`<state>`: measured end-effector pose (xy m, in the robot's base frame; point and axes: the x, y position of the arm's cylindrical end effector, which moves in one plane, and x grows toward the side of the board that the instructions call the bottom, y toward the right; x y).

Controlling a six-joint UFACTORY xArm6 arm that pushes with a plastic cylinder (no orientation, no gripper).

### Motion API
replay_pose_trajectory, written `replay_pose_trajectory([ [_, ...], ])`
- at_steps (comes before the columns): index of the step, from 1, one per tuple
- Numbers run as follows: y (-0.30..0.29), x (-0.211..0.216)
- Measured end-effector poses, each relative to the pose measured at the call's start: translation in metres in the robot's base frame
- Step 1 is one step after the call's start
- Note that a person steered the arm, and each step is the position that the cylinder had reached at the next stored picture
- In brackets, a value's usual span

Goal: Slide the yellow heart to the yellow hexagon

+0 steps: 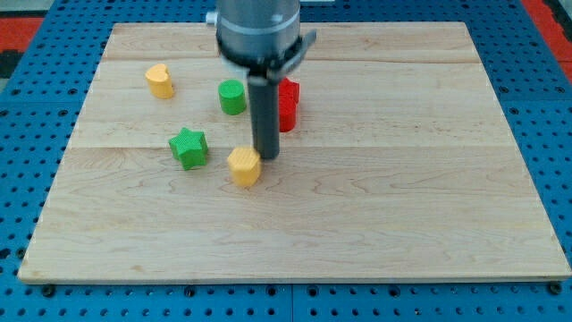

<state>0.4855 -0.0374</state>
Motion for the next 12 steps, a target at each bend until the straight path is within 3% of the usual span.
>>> replay_pose_trajectory([
  [1,-0.06,0.038],
  [2,-0.142,0.042],
  [3,-0.155,0.019],
  [5,-0.204,-0.114],
  [6,-0.211,-0.18],
  [7,-0.157,-0.218],
  [8,-0.118,-0.16],
  [9,-0.198,-0.092],
  [10,-0.201,-0.114],
  [12,-0.148,-0.21],
])
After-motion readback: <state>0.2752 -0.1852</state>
